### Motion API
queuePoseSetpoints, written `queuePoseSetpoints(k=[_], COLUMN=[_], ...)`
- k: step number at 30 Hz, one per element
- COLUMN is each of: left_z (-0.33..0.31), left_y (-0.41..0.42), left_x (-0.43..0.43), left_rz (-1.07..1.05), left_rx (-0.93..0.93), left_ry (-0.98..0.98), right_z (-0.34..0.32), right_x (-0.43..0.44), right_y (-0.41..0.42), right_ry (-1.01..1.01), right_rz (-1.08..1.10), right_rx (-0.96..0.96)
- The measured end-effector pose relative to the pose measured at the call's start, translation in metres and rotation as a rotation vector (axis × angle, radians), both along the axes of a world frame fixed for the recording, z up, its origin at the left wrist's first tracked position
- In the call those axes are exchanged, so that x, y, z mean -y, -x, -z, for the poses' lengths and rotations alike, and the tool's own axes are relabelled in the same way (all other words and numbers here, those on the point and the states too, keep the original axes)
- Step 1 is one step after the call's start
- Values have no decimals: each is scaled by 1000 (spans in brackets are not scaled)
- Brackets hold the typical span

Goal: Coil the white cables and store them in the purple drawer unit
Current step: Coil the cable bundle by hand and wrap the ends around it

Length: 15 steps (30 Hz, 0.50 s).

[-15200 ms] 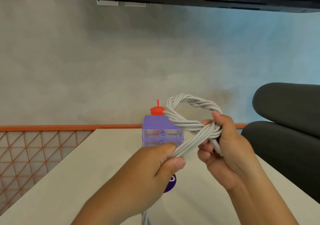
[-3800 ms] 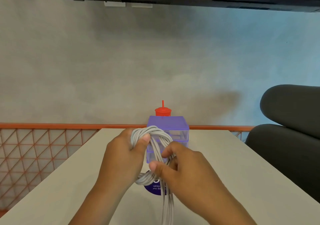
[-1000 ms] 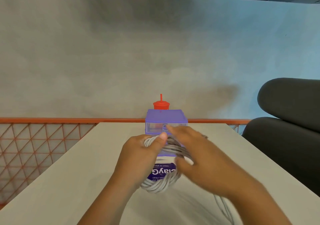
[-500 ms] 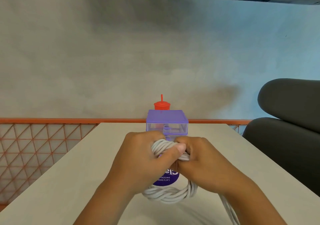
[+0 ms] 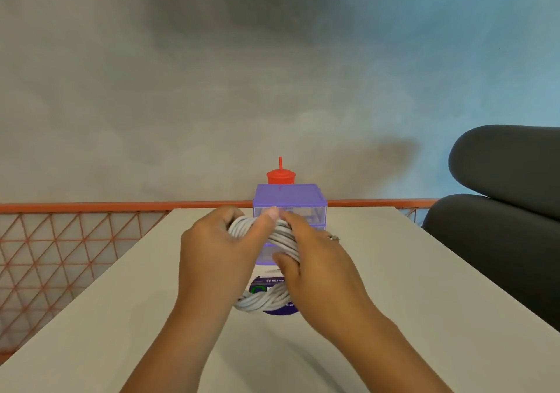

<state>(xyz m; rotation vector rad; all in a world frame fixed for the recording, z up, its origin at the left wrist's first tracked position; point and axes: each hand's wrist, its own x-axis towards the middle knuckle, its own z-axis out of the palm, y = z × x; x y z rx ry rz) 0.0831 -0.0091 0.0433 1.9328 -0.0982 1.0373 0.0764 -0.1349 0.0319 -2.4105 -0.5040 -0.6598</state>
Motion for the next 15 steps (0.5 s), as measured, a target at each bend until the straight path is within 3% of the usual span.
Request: queuePoseSetpoints(k=[3, 9, 12, 15], left_z=[-2, -14, -13, -9], left_y=[-1, 7, 7, 7], left_x=[0, -11, -7, 7], left_rz=[56, 587, 476, 172], left_rx=[-80, -476, -516, -359], left_ry=[-12, 224, 205, 166], right_z=[7, 8, 4, -1], right_x=[-2, 6, 6, 2], right_y=[-1, -5, -2, 3], right_ry=[71, -49, -27, 46], right_rz=[34, 54, 70, 60], right_rx=[241, 111, 92, 33])
